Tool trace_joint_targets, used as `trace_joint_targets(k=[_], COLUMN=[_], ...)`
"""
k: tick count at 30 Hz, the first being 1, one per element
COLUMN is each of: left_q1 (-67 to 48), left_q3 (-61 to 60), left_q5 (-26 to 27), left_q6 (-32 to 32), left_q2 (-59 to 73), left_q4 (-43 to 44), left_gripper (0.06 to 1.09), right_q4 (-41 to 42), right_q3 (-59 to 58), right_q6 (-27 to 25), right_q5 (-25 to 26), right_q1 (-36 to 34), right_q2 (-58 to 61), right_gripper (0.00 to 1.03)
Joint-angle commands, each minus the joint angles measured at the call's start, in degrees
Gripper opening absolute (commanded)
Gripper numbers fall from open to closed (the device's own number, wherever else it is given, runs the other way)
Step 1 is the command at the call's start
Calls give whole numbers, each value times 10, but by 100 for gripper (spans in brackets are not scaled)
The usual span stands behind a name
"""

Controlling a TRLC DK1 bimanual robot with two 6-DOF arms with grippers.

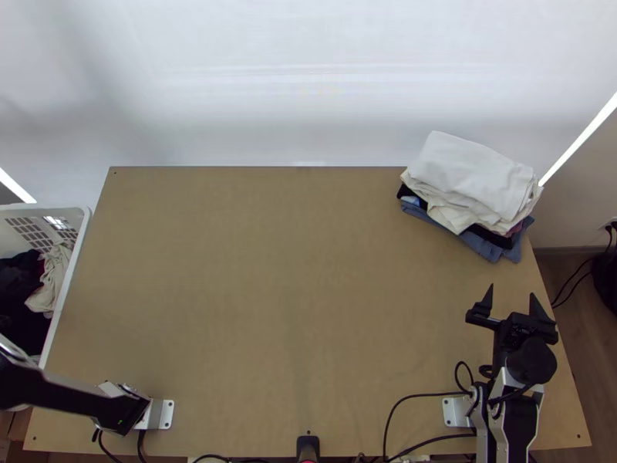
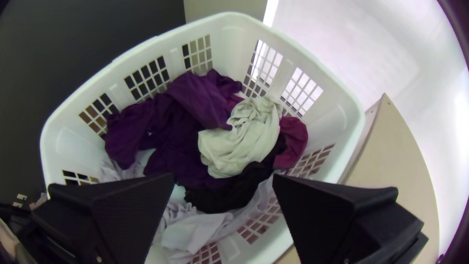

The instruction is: Fold the t-shirt

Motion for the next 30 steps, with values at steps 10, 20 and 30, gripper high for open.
trace_joint_targets(k=[10, 20, 30], left_q1=[15, 17, 17], left_q3=[262, 451, 550], left_q5=[46, 50, 33], left_q6=[40, 49, 56], left_q2=[322, 517, 615], left_q4=[-88, -127, -131], left_gripper=[103, 103, 101], right_q4=[3, 3, 3], right_q3=[-5, -5, -5], right_q6=[-6, -6, -6], right_q5=[1, 1, 1], right_q1=[-5, -5, -5], right_q2=[-2, -2, -2], right_gripper=[99, 99, 99])
